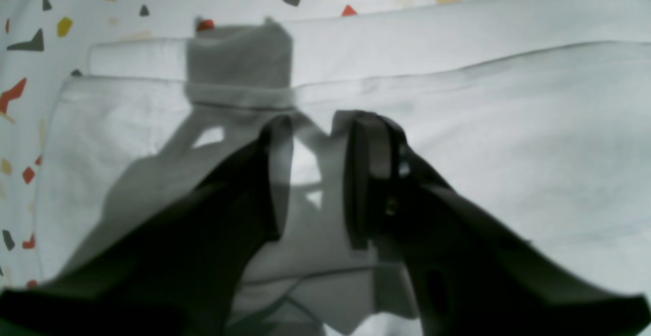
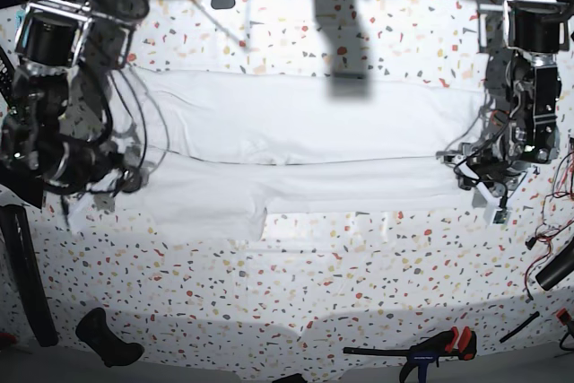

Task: Fold the T-shirt properly
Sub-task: 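Move both grippers to the strip ends and pinch the shirt edges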

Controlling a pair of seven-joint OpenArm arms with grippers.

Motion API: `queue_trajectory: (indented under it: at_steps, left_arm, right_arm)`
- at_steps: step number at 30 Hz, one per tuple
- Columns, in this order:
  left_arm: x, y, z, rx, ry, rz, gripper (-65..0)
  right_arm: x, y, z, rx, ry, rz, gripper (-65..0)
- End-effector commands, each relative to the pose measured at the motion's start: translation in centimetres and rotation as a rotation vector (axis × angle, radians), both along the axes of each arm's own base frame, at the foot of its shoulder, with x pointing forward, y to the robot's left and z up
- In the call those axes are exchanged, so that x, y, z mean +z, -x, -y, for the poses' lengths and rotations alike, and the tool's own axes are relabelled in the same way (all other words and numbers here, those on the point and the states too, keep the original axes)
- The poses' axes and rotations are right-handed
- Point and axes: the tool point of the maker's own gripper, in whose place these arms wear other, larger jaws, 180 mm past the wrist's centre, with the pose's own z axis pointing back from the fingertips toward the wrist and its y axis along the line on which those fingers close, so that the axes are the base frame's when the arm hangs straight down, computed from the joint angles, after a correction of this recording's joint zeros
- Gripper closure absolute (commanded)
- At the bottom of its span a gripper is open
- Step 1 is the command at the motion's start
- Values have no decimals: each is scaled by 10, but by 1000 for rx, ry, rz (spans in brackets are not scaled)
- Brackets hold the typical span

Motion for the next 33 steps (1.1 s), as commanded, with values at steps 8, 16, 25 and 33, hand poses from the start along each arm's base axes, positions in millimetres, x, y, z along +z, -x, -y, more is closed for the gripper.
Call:
queue_trajectory:
  at_steps: [8, 16, 25, 33]
  left_arm:
    - [-32, 40, -2, 0, -31, -187, -203]
    - [-31, 37, -2, 0, -28, -170, -203]
    - [-31, 37, -2, 1, -28, -172, -203]
    - [-31, 37, -1, 1, -25, -171, -203]
  right_arm:
    - [69, -61, 3, -23, -11, 217, -265]
    - [64, -117, -8, -98, -92, 203, -265]
    - [6, -126, -28, -114, -97, 44, -265]
    - [-25, -113, -71, -61, -125, -13, -265]
